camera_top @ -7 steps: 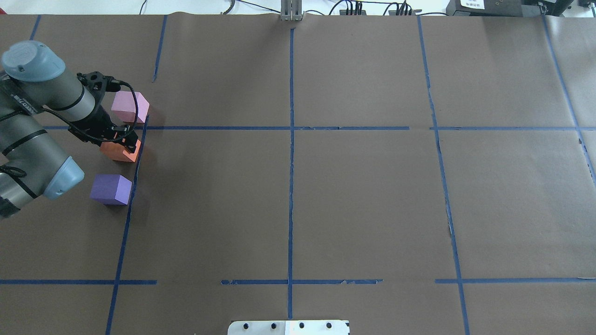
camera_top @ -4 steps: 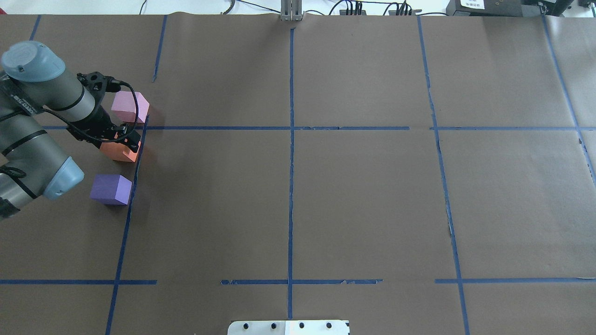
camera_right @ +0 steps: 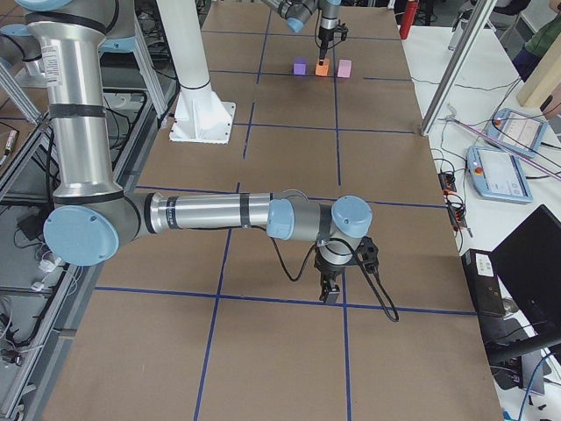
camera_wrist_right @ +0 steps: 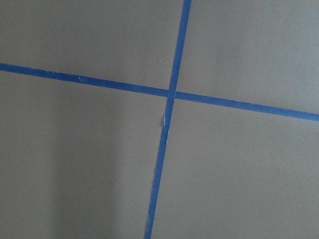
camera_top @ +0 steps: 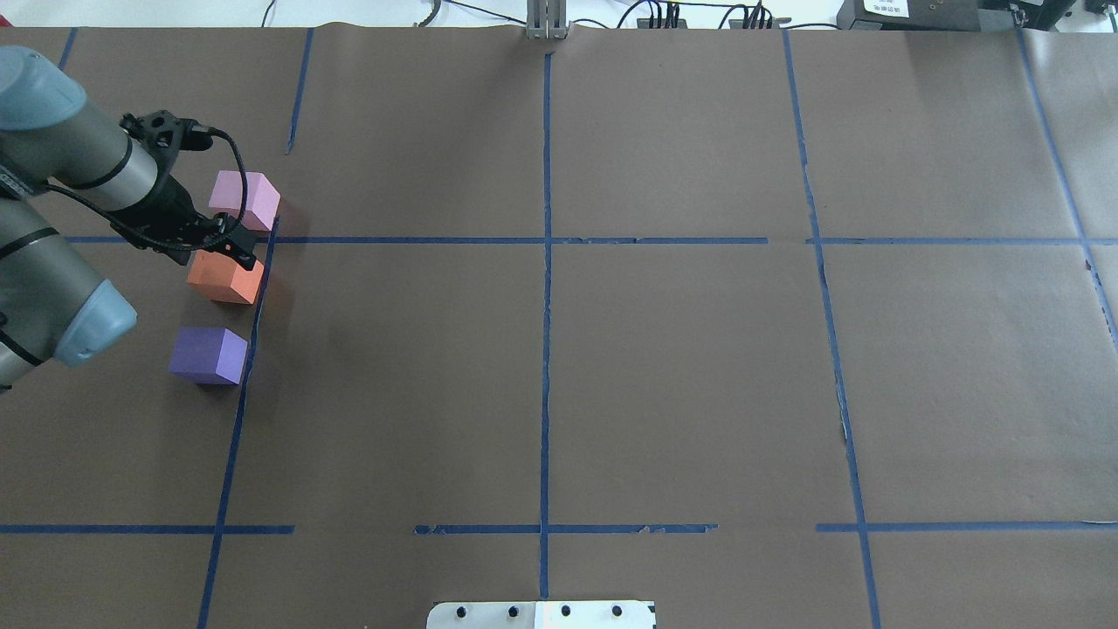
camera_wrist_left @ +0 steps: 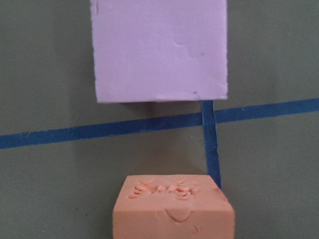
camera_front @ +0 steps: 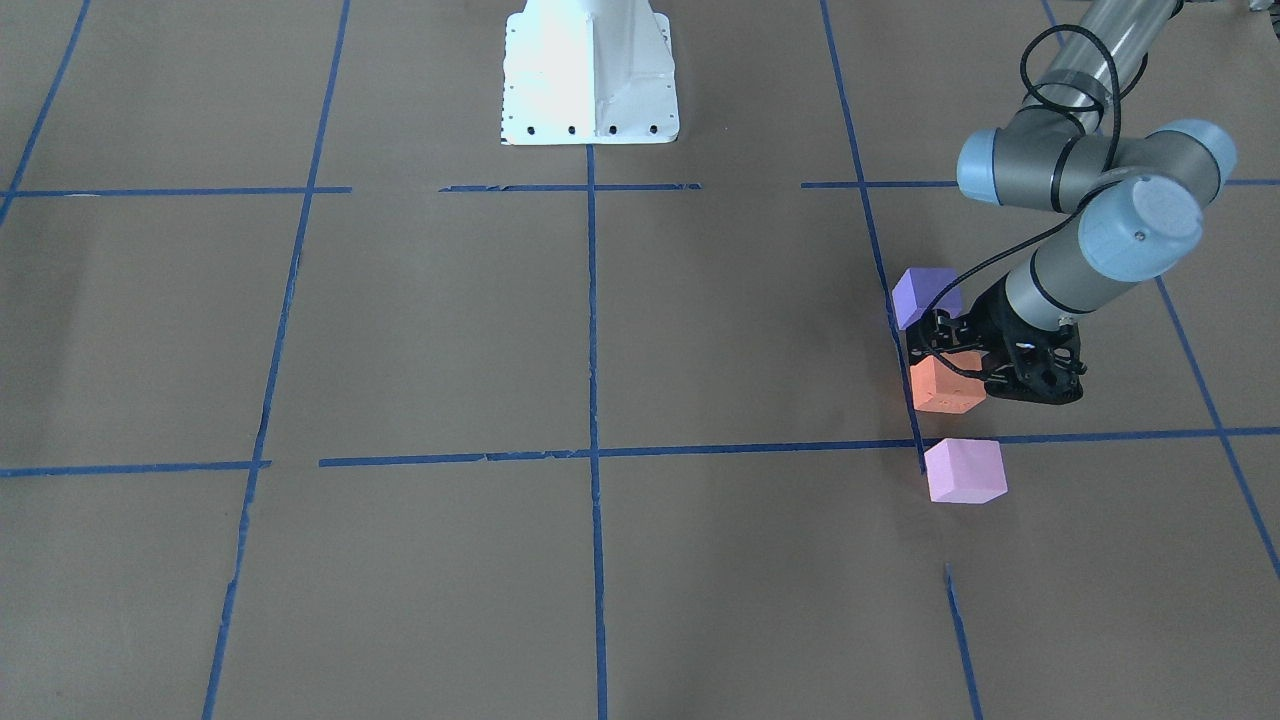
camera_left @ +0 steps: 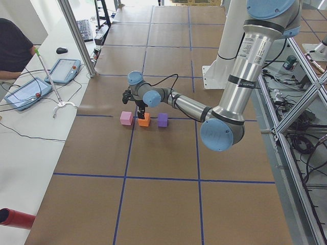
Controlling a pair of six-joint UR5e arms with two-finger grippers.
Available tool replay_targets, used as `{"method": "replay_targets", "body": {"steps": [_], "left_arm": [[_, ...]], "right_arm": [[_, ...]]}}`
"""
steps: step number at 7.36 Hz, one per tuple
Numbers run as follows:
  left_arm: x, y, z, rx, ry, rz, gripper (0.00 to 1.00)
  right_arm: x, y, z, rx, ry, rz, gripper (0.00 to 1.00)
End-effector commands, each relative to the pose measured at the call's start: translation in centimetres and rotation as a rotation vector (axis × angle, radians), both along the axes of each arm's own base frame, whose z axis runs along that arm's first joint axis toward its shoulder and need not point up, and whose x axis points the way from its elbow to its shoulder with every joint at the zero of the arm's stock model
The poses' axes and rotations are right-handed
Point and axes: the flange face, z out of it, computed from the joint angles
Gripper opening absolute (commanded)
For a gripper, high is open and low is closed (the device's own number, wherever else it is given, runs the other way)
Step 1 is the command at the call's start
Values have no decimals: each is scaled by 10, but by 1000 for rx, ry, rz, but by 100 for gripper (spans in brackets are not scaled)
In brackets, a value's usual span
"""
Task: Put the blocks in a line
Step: 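Open the left gripper and raise it away from the cubes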
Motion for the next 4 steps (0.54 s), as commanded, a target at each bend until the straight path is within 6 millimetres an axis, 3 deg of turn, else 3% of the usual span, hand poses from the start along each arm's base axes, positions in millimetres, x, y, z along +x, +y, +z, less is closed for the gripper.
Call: {"method": "replay_targets", "body": {"steps": [1, 2, 3, 4], "left_arm": [[-65, -9, -40, -16, 0, -92, 100], [-103, -13, -53, -13, -5, -144, 100], [-144, -15, -53, -12, -5, -207, 100], [-180, -3, -29, 42, -31, -193, 100]], "right_arm": [[0, 0, 0, 0, 0, 0, 100], [0, 0, 0, 0, 0, 0, 100], [0, 0, 0, 0, 0, 0, 100], [0, 0, 0, 0, 0, 0, 100]]}}
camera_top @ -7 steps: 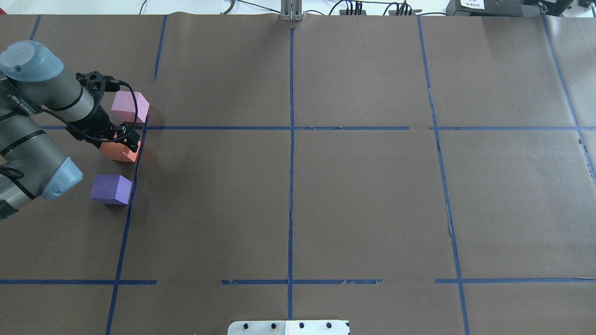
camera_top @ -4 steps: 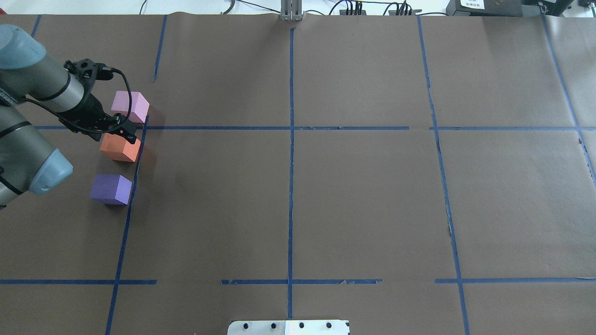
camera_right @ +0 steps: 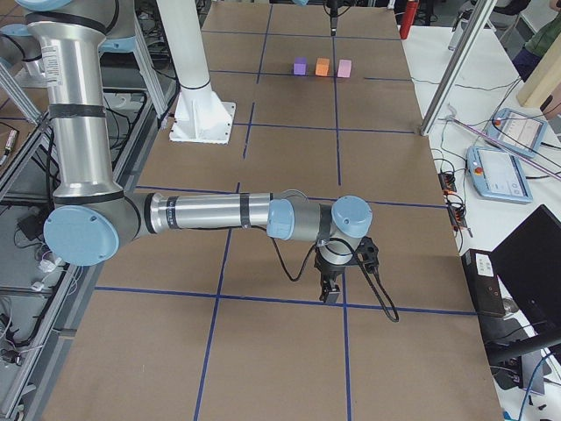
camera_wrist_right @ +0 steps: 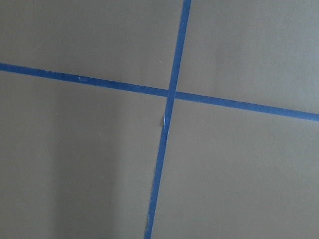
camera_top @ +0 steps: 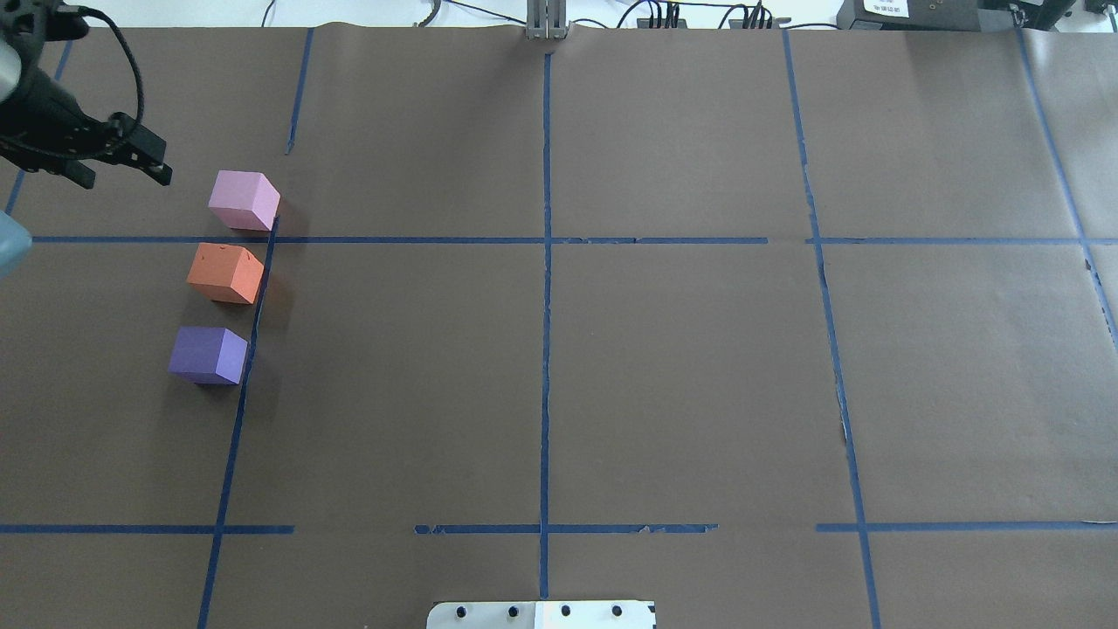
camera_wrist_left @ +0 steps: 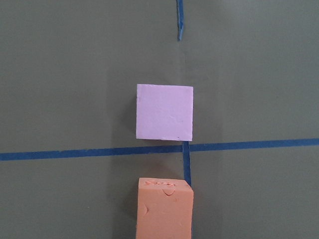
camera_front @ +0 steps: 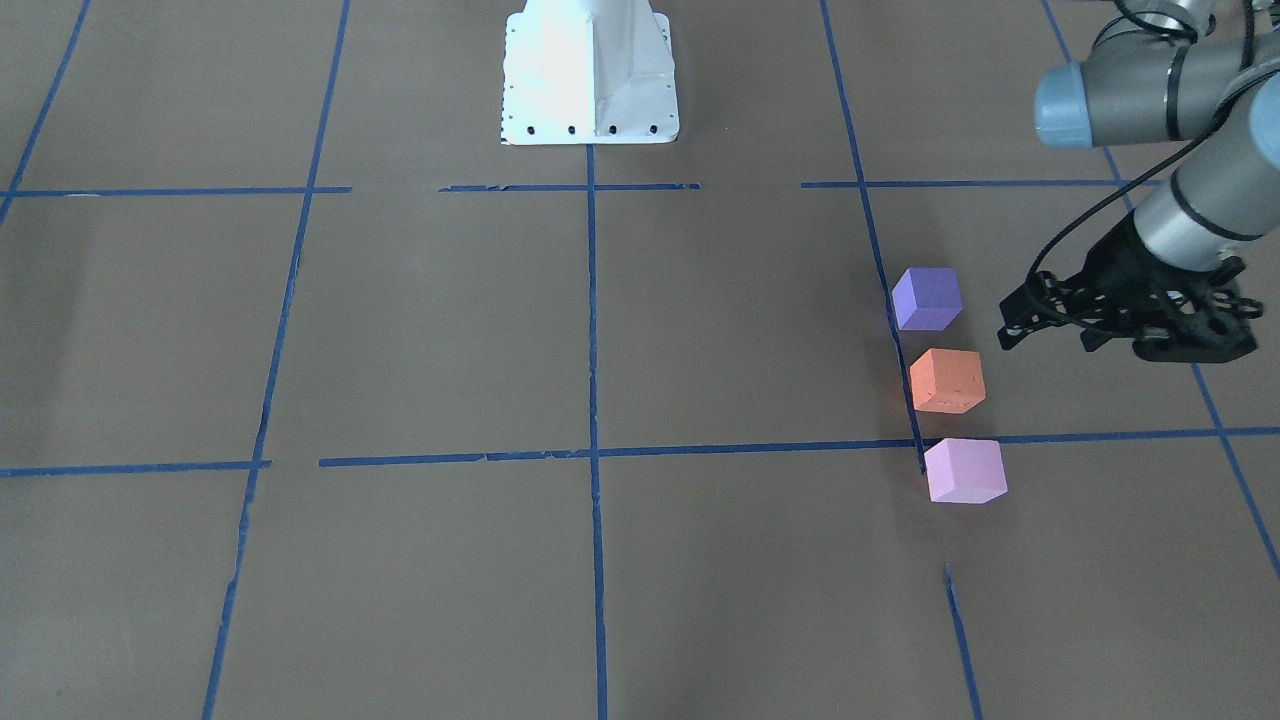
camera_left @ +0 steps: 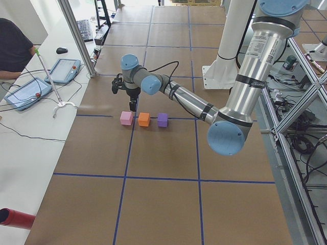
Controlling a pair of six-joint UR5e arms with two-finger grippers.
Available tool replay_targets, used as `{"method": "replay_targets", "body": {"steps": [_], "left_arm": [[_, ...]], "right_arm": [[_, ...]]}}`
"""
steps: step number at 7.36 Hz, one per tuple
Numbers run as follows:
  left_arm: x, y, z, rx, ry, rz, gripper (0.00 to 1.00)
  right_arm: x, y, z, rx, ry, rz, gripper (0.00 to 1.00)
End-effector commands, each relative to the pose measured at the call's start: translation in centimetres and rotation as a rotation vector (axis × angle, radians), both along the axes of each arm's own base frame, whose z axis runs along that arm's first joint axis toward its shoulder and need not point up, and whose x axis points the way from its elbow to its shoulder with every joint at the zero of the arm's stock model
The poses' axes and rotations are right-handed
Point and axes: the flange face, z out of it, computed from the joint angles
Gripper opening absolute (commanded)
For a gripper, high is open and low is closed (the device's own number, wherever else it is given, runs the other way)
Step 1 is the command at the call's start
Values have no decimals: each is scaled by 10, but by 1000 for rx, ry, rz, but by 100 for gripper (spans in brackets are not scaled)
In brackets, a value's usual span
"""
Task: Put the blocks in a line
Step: 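Open the left gripper and raise it away from the cubes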
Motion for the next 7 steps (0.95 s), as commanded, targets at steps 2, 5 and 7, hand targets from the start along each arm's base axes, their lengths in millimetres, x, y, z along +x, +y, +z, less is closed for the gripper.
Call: {"method": "replay_targets", "body": {"steps": [2, 5, 7], "left_arm": [[-137, 29, 91, 136, -109, 46, 100], [-204, 71, 173, 203, -147, 75, 100], [-212, 123, 227, 245, -93, 100, 100]], "right_arm": [[1, 0, 0, 0, 0, 2, 100], [0, 0, 0, 0, 0, 0, 100], [0, 0, 0, 0, 0, 0, 100]]}}
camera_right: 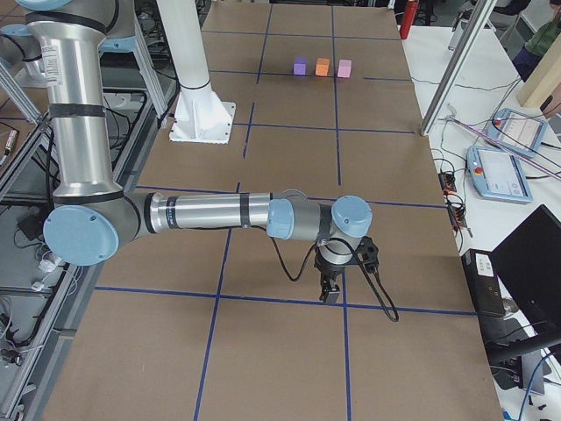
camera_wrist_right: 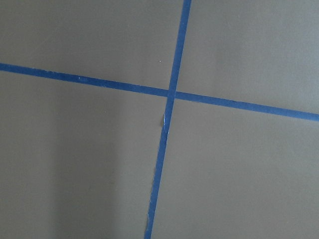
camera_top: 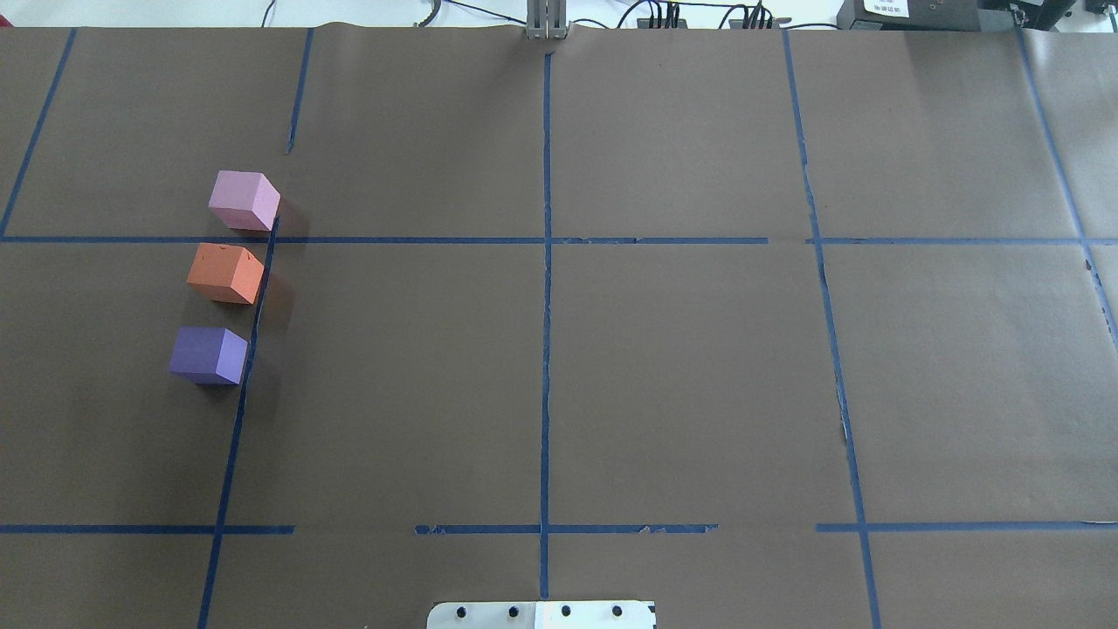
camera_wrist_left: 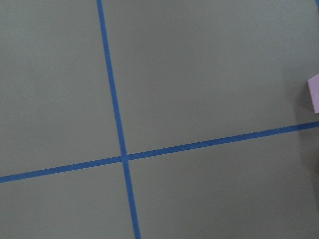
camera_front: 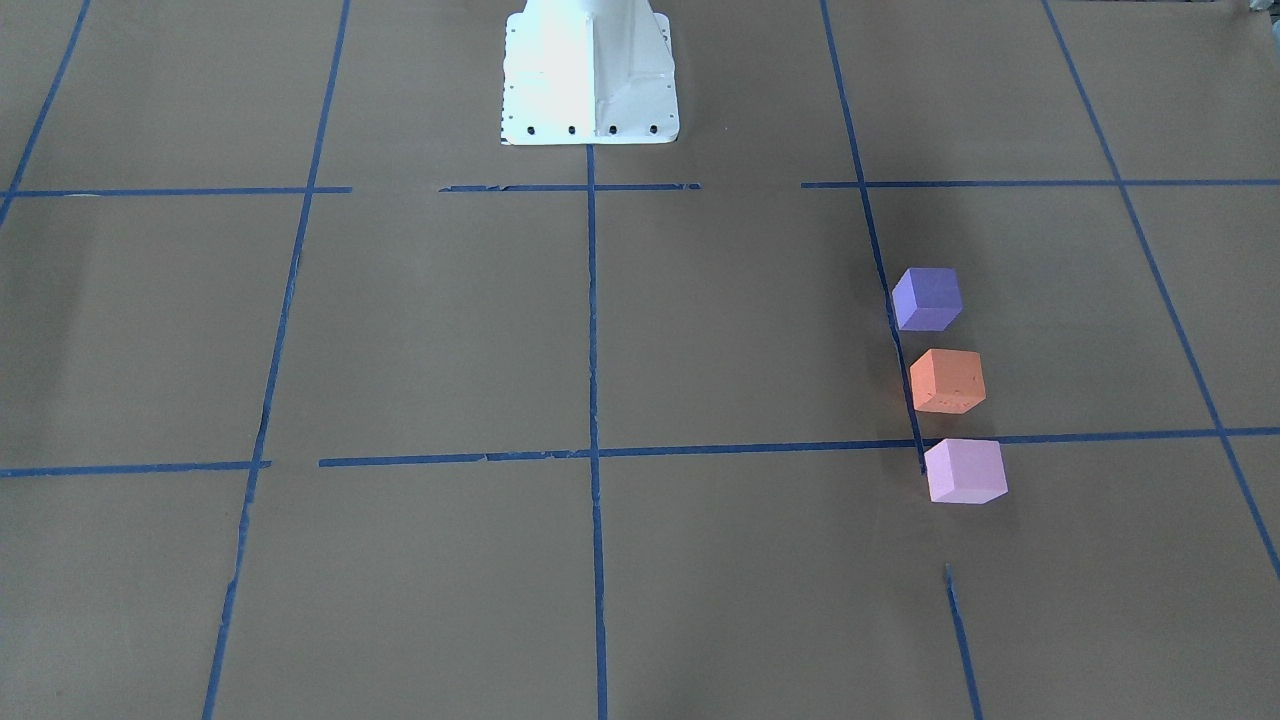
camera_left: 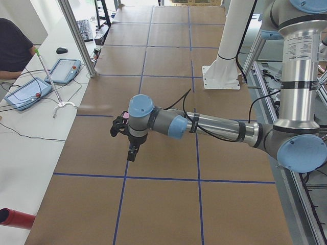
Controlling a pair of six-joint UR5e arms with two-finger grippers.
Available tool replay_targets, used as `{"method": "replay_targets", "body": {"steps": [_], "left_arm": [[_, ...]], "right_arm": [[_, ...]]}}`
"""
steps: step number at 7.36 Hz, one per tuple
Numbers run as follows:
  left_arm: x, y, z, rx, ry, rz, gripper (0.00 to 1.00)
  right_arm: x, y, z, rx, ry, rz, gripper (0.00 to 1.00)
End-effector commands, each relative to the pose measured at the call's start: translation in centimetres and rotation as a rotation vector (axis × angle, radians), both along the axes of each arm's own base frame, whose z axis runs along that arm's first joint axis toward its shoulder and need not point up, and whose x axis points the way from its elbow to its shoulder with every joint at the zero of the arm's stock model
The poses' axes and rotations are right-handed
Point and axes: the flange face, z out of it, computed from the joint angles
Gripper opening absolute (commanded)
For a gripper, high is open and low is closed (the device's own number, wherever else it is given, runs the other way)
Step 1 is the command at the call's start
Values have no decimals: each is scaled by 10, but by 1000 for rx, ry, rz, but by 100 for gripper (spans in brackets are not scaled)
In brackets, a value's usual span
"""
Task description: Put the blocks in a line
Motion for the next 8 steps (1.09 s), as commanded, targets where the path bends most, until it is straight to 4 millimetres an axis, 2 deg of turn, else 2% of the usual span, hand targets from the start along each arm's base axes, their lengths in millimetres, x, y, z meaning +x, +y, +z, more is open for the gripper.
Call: {"method": "replay_targets", "body": {"steps": [1, 4, 5, 6, 7, 8], "left_arm": [[-5, 40, 48, 23, 57, 16, 100], [-6, 59, 73, -41, 52, 12, 100], [-28, 61, 69, -21, 43, -32, 100], [-53, 70, 75, -33, 40, -95, 100], [-55, 70, 70, -23, 41, -100, 100], [-55, 71, 76, -34, 39, -100, 100]], "right_arm": [[0, 0, 0, 0, 0, 0, 100], [0, 0, 0, 0, 0, 0, 100], [0, 0, 0, 0, 0, 0, 100], [0, 0, 0, 0, 0, 0, 100], [0, 0, 0, 0, 0, 0, 100], [0, 0, 0, 0, 0, 0, 100]]}}
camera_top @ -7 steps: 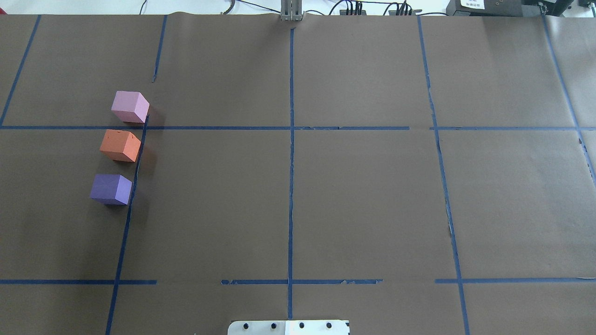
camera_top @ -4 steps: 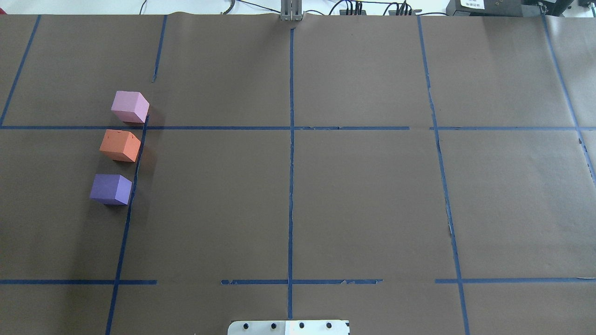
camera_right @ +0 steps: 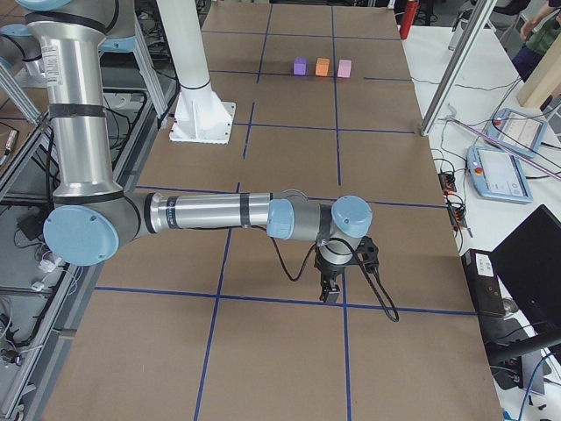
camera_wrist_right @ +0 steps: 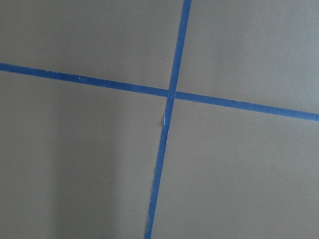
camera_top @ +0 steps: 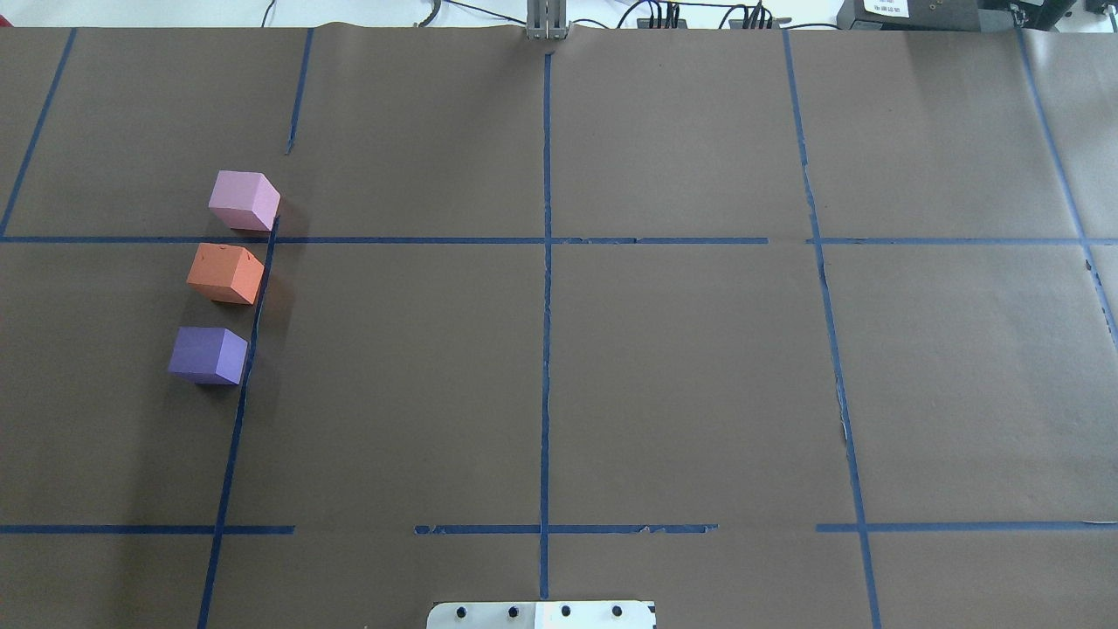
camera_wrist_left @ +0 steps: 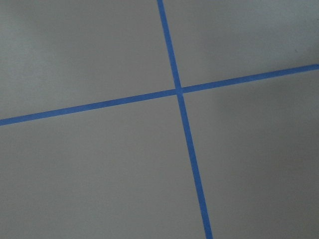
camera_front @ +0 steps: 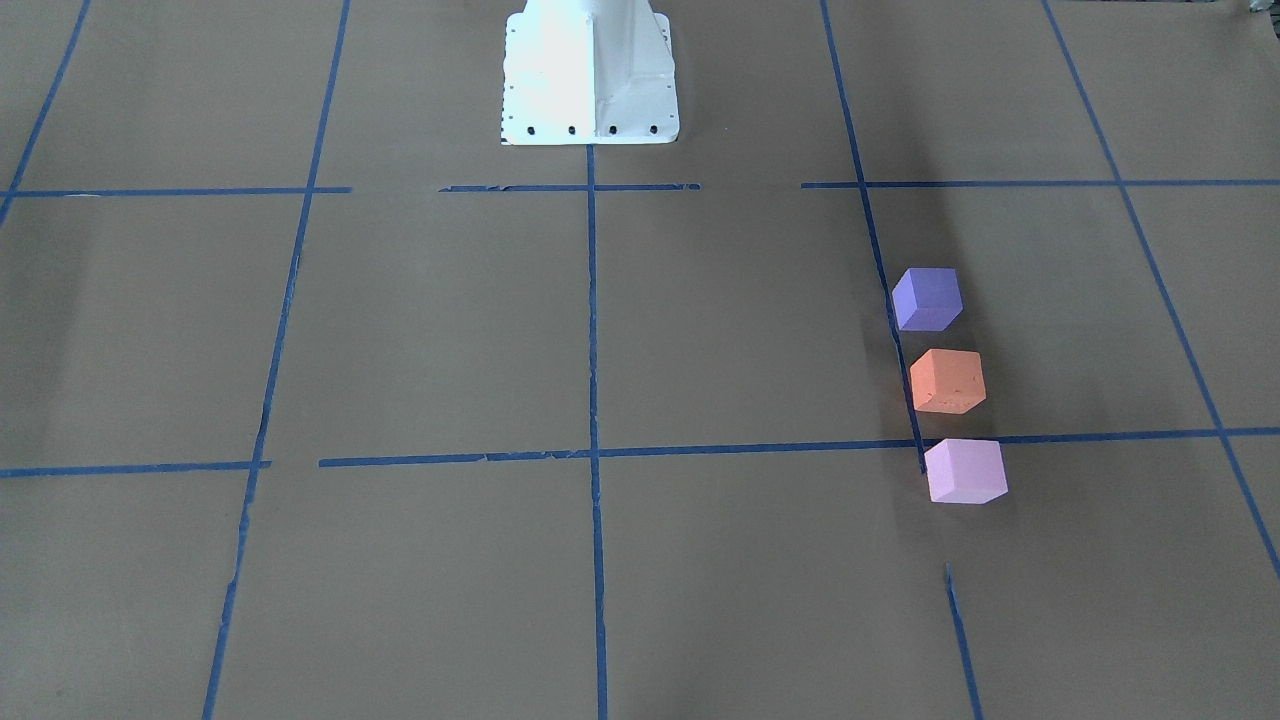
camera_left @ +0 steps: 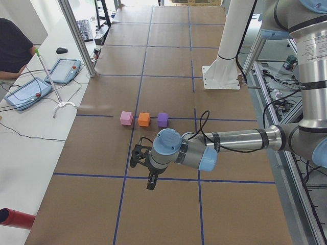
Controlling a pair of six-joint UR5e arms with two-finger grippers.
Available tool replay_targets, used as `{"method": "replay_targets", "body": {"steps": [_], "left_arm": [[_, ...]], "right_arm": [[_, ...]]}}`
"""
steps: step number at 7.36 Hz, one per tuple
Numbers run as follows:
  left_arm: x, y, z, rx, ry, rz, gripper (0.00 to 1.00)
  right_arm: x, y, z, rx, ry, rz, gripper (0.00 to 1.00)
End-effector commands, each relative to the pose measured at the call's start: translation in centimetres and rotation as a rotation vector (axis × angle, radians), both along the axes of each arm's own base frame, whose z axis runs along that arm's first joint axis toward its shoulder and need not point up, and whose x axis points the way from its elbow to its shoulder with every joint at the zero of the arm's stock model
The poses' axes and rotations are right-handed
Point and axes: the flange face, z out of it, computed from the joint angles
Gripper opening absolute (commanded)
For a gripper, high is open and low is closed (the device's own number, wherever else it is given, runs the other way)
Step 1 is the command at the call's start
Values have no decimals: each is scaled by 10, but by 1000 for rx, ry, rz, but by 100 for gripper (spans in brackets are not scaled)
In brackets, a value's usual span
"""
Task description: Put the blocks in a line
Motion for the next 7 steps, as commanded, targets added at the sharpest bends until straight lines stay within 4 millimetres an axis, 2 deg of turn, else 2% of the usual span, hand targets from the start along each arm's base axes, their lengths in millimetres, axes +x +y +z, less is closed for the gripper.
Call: {"method": "replay_targets", "body": {"steps": [1, 3, 4, 5, 6, 7], "left_arm": [[-5, 3, 3, 12, -7, 6, 100], [-5, 14, 0, 7, -2, 6, 100], [-6, 7, -5, -74, 6, 0, 100], [-8, -15, -25, -134, 9, -5, 100], [-8, -17, -35, -165, 10, -8, 100], [-8, -16, -30, -184, 12, -18, 100]], "right_arm": [[0, 0, 0, 0, 0, 0, 100], [0, 0, 0, 0, 0, 0, 100], [0, 0, 0, 0, 0, 0, 100], [0, 0, 0, 0, 0, 0, 100], [0, 0, 0, 0, 0, 0, 100], [0, 0, 0, 0, 0, 0, 100]]}}
